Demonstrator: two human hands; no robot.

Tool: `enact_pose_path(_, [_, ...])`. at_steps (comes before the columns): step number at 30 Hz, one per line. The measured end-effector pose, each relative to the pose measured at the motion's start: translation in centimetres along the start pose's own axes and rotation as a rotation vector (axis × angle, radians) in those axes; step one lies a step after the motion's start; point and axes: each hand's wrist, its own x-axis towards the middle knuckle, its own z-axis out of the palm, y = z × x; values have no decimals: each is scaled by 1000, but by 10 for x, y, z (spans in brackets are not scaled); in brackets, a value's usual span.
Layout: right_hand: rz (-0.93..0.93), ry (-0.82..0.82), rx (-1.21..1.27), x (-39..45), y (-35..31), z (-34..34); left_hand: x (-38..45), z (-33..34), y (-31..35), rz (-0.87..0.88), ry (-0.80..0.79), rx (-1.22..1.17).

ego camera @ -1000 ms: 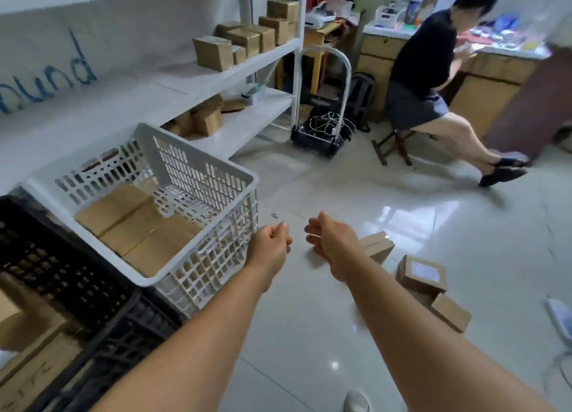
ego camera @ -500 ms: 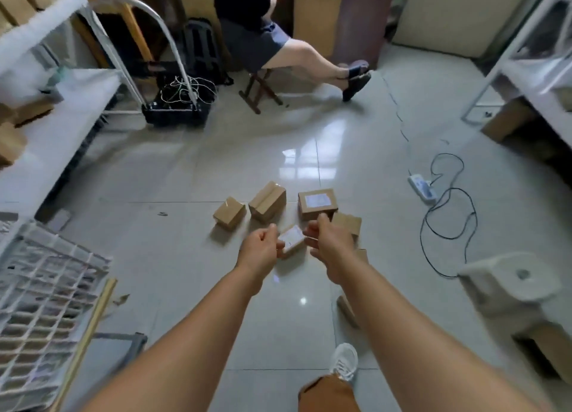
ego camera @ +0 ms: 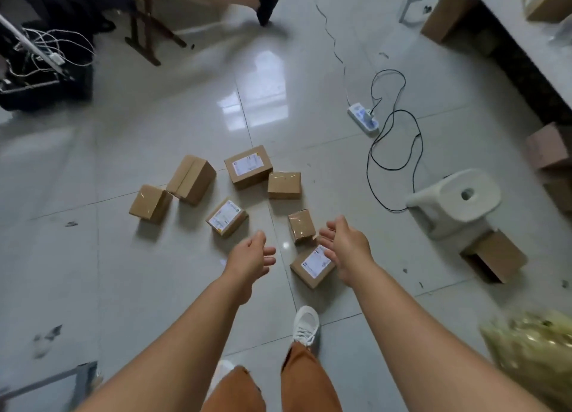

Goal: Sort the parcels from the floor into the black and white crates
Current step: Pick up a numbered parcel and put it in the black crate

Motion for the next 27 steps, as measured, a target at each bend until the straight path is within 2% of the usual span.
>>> enact_pose_path(6, [118, 41, -32, 81, 32, -17, 65, 37, -44, -167, 14, 73])
enact_pose_path(11, [111, 31, -279, 151, 69, -26, 143, 59, -90, -276, 0, 54])
enact_pose_path(20, [159, -20, -455, 299, 146, -11, 290, 92, -174, -396, -28, 68])
enact_pose_path(23, [163, -36, -525, 348, 175, -1, 331, 101, -203, -451, 7, 92])
enact_pose_path(27, [118, 12, -648, 408, 204, 7, 372, 111, -235, -531, 13, 108])
